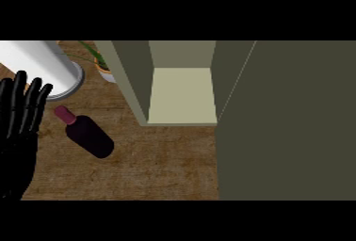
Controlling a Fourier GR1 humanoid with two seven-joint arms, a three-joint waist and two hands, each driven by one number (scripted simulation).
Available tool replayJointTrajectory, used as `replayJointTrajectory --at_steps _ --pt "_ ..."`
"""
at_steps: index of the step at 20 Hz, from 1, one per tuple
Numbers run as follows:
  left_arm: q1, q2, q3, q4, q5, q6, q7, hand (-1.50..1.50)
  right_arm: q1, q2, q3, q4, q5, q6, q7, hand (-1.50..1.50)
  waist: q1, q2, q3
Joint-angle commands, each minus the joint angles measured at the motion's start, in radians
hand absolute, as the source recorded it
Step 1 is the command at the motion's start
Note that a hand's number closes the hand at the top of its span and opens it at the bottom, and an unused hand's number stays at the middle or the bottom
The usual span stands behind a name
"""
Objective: Pick up the wine, place it into the cabinet and close the cabinet
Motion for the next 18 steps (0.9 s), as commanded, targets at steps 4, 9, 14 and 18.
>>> replayJointTrajectory --at_steps 4,9,14,18 --pt "0.003 0.097 -0.018 0.031 0.366 -0.333 -0.038 -1.5 0.067 0.01 0.048 -0.077 -0.032 0.042 -0.014 -1.5 -0.007 0.035 0.013" --pt "0.111 0.109 -0.157 0.115 0.657 -0.522 0.084 -1.5 0.111 0.005 0.16 -0.066 -0.12 0.141 0.062 -1.5 -0.001 0.04 0.013" --pt "0.155 0.299 -0.037 0.049 1.008 -0.603 0.204 -1.5 0.155 -0.044 0.154 -0.241 -0.19 0.158 0.212 -1.5 0.009 0.035 0.016" --pt "0.182 0.387 0.043 0.092 1.149 -0.678 0.229 -1.5 0.14 -0.055 0.128 -0.364 -0.233 0.124 0.333 -1.5 0.013 0.038 0.016"
